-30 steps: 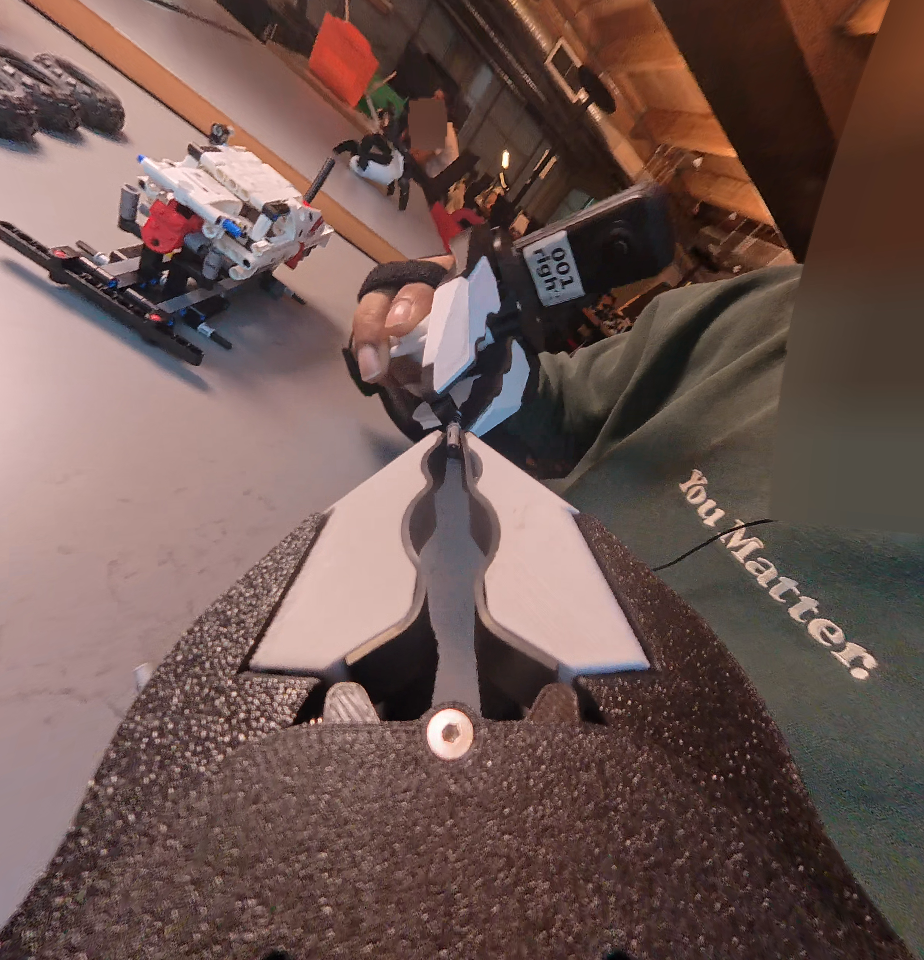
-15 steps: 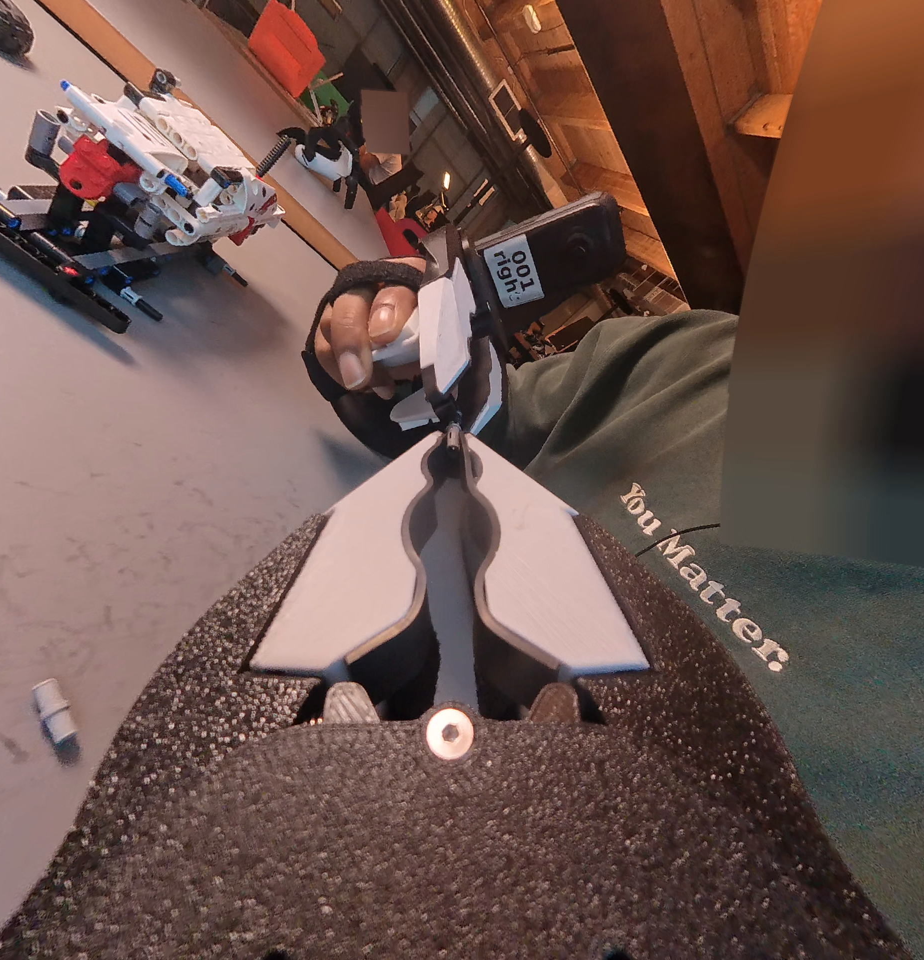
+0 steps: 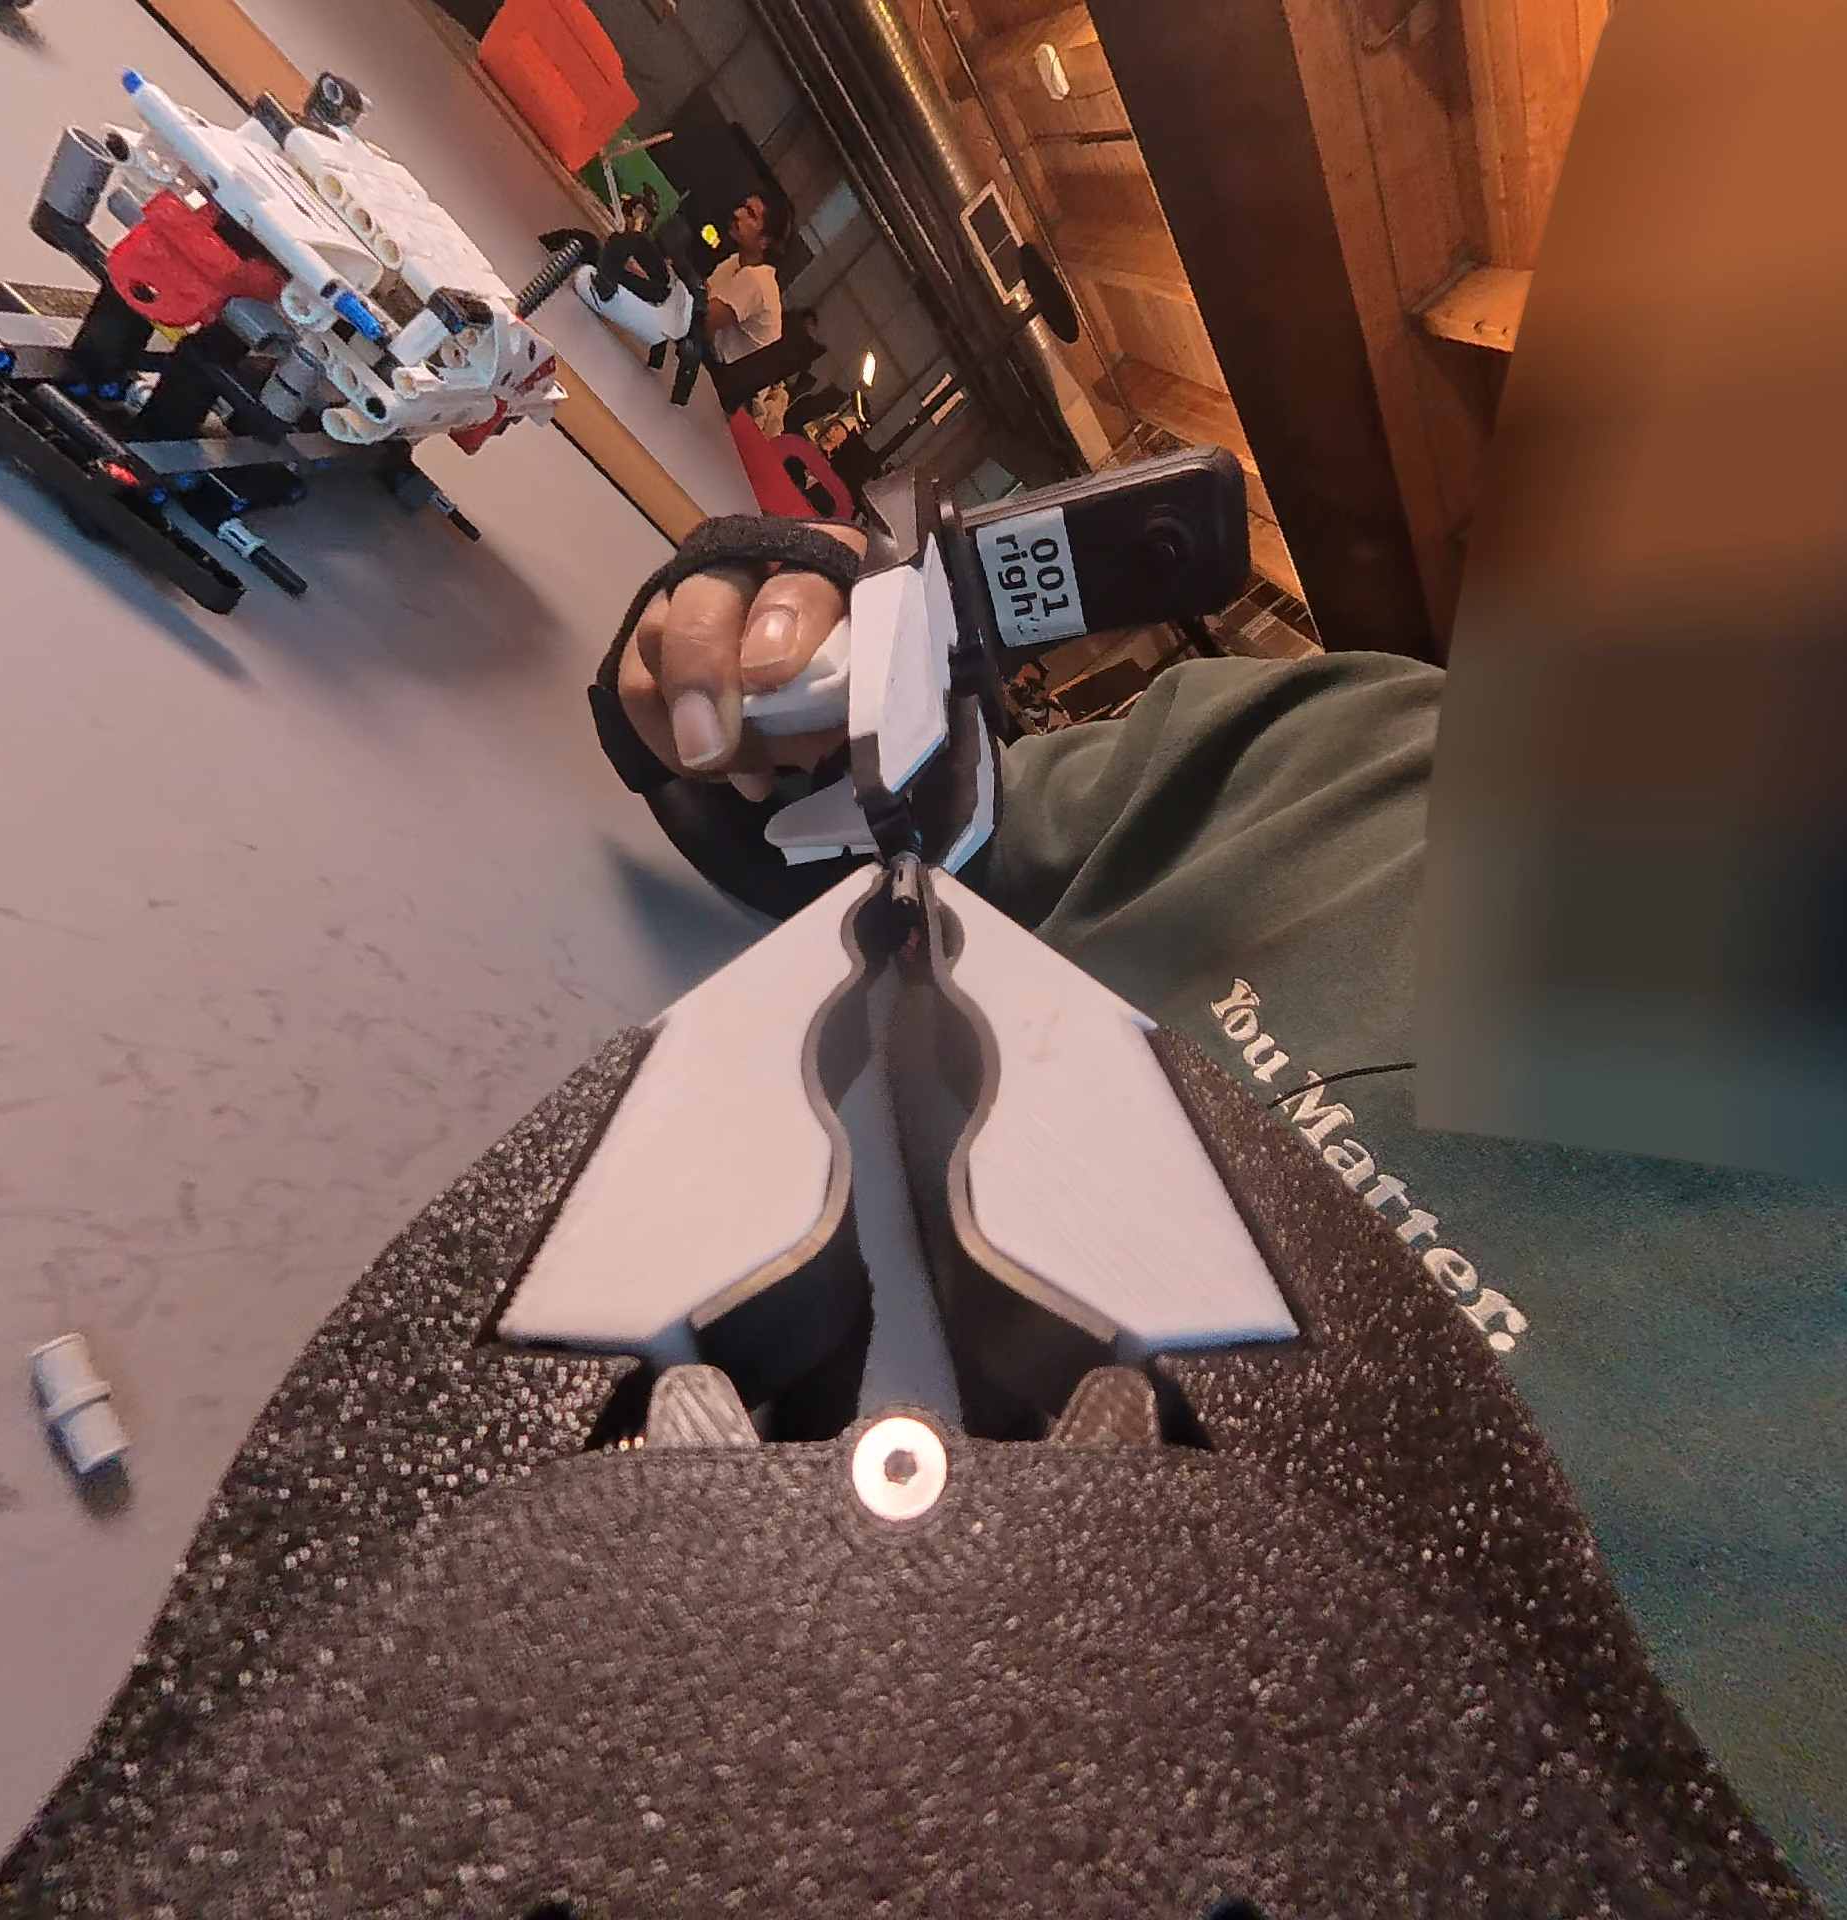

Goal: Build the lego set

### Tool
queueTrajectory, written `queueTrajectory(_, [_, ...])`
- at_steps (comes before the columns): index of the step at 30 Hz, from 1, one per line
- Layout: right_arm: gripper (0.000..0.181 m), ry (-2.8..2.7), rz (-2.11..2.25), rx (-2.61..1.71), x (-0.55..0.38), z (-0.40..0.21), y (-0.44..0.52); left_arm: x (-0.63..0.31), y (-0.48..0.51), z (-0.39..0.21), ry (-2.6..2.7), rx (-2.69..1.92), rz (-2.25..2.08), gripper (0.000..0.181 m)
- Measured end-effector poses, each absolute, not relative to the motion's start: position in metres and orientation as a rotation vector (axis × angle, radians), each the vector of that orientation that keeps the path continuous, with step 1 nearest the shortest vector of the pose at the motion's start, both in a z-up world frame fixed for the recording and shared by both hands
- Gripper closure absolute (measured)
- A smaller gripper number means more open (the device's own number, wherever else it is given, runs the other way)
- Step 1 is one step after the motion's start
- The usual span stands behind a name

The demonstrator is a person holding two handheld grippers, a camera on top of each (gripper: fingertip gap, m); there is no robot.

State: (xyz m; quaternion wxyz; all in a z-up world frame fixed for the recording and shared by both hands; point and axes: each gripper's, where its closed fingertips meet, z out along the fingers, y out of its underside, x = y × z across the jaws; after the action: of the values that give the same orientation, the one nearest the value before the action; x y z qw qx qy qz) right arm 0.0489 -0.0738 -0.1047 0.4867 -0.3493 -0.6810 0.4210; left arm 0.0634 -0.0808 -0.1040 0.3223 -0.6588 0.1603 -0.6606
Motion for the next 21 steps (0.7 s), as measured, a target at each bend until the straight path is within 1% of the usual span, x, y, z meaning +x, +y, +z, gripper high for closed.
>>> queueTrajectory(5, [0.167, -1.630, 1.031, -0.828, 0.0486, -0.0972, -0.0734, 0.0596, -0.0816, -0.0973, 0.456, -1.713, -1.688, 0.173])
queueTrajectory(9, [0.167, -1.632, 1.004, -0.807, 0.0497, -0.0964, -0.0741, 0.0601, -0.0822, -0.0959, 0.449, -1.704, -1.703, 0.177])
queueTrajectory(21, [0.167, -1.621, 0.924, -0.737, 0.0492, -0.0954, -0.0786, 0.0615, -0.0853, -0.0948, 0.389, -1.657, -1.820, 0.178])
